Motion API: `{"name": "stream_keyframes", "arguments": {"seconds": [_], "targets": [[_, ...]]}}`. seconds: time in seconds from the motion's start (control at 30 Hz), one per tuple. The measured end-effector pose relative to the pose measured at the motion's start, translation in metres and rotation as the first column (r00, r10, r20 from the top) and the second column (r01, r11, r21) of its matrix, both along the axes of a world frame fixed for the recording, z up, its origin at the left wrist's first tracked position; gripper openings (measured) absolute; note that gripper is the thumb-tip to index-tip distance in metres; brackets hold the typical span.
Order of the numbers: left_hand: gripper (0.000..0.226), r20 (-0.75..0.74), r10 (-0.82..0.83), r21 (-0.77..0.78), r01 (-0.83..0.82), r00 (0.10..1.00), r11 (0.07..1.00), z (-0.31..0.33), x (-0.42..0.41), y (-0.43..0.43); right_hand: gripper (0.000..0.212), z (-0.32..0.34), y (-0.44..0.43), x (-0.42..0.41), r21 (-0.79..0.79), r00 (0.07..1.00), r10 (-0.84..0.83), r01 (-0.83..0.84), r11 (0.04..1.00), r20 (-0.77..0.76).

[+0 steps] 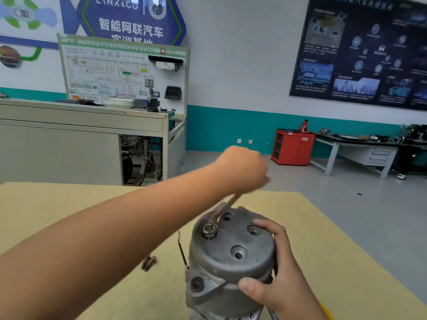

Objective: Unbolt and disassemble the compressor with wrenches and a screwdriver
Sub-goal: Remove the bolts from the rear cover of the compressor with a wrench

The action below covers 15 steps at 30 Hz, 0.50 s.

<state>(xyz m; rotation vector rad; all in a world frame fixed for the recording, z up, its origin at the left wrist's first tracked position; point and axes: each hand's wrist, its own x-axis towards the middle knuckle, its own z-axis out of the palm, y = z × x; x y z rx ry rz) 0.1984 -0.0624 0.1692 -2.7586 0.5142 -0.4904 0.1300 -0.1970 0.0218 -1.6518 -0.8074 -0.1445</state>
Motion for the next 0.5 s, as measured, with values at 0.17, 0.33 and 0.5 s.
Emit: {"name": "stream_keyframes", "arguments": {"seconds": [0.17, 0.33, 0.5], "targets": [[0.045, -0.101, 0.177, -0.137, -0.19, 0.979, 0.972, -0.001, -0.005, 0.069, 0.085, 0.0, -0.007, -0.004, 0.041, 0.997, 0.046, -0.044, 0.998, -0.057], [0.053, -0.11, 0.179, -0.233, -0.201, 0.978, 0.951, -0.009, -0.054, 0.118, 0.084, -0.002, -0.012, -0.002, 0.103, 0.992, 0.032, -0.019, 0.994, -0.124], [0.073, -0.102, 0.191, 0.029, -0.189, 0.976, 0.981, -0.007, -0.126, 0.114, 0.073, -0.001, -0.01, -0.003, 0.131, 0.992, 0.007, 0.01, 0.991, -0.126]]}}
